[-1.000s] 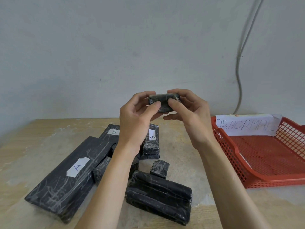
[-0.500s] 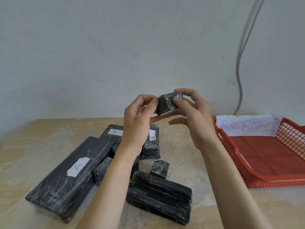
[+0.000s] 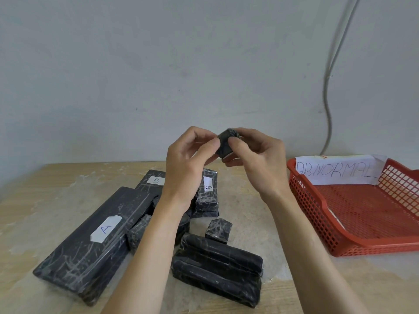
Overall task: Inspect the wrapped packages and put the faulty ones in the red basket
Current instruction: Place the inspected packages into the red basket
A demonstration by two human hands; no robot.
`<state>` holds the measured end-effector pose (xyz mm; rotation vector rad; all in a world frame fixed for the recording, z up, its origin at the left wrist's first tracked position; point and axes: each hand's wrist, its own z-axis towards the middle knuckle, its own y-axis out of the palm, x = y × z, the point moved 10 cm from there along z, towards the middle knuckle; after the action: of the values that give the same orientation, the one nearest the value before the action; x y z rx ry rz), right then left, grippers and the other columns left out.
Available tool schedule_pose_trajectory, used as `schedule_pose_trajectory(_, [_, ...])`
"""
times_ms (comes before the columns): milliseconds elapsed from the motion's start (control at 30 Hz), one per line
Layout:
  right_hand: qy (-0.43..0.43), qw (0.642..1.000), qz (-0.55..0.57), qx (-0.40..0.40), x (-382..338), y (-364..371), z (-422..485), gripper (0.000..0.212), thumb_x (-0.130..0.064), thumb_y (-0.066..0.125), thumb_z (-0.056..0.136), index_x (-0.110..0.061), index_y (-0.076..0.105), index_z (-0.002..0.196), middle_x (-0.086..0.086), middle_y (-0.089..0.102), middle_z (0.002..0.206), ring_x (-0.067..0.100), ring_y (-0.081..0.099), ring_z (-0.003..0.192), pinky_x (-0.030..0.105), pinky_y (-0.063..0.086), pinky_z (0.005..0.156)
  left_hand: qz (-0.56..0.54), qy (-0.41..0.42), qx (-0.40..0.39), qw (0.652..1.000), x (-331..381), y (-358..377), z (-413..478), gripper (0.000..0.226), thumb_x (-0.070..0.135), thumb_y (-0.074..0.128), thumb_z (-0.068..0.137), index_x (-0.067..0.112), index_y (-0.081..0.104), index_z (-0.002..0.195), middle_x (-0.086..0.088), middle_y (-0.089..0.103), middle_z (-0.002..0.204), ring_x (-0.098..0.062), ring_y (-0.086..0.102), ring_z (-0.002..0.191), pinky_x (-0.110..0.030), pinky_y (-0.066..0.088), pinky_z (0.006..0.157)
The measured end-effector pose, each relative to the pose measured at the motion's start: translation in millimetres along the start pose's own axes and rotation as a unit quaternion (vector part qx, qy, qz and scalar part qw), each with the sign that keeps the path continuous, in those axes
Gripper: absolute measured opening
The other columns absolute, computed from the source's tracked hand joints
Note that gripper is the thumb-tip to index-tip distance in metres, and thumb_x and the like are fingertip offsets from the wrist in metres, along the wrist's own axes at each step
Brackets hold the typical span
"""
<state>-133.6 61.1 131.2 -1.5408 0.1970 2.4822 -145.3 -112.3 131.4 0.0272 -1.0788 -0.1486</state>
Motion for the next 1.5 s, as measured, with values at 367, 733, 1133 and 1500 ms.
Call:
schedule_pose_trajectory(367, [0.032,0.997,0.047,-0.048,3.8,9.2,-1.6,0.028,0.003,0.069,0.094,-0.009,0.074,0.119,0.005,0.083,0.099,0.022,0.081,0.092,0.036,0.066,0.081,-0.023,0.007,-0.051,0.998,-3.5,6.6,1.5,0.012,-0.002,0.067,0.091,-0.001,0.062,0.102,-0.007,0.074,0.107,-0.022,0.076,0.102,-0.039,0.063,0.093])
schedule_pose_trajectory(733, [0.032,0.998,0.039,-0.049,2.0,11.6,-1.2,0.02,-0.013,0.06,0.105,-0.008,0.079,0.109,0.012,0.081,0.09,0.031,0.08,0.085,0.039,0.065,0.078,-0.017,0.015,-0.013,1.0,-0.7,2.1,1.8,0.012,0.014,0.07,0.088,0.009,0.07,0.099,0.006,0.075,0.094,-0.018,0.075,0.092,-0.045,0.063,0.092])
schedule_pose_trajectory(1133, [-0.062,0.996,0.015,-0.06,-22.0,0.9,-0.1,0.048,0.005,0.078,0.081,-0.019,0.073,0.122,-0.002,0.079,0.115,0.025,0.078,0.101,0.045,0.065,0.089,-0.061,-0.035,-0.041,0.997,-20.1,10.5,1.6,0.043,0.035,0.072,0.08,0.017,0.069,0.118,-0.001,0.074,0.127,-0.021,0.069,0.125,-0.052,0.058,0.102])
schedule_pose_trajectory(1500, [-0.14,0.967,-0.096,-0.188,-33.0,-3.9,-1.6,0.069,0.005,0.073,0.086,-0.031,0.062,0.144,-0.001,0.057,0.156,0.017,0.055,0.142,0.047,0.052,0.108,-0.168,-0.074,-0.087,0.979,-27.4,30.6,-3.5,0.029,0.019,0.065,0.094,0.005,0.074,0.118,-0.014,0.077,0.113,-0.026,0.073,0.103,-0.04,0.06,0.081])
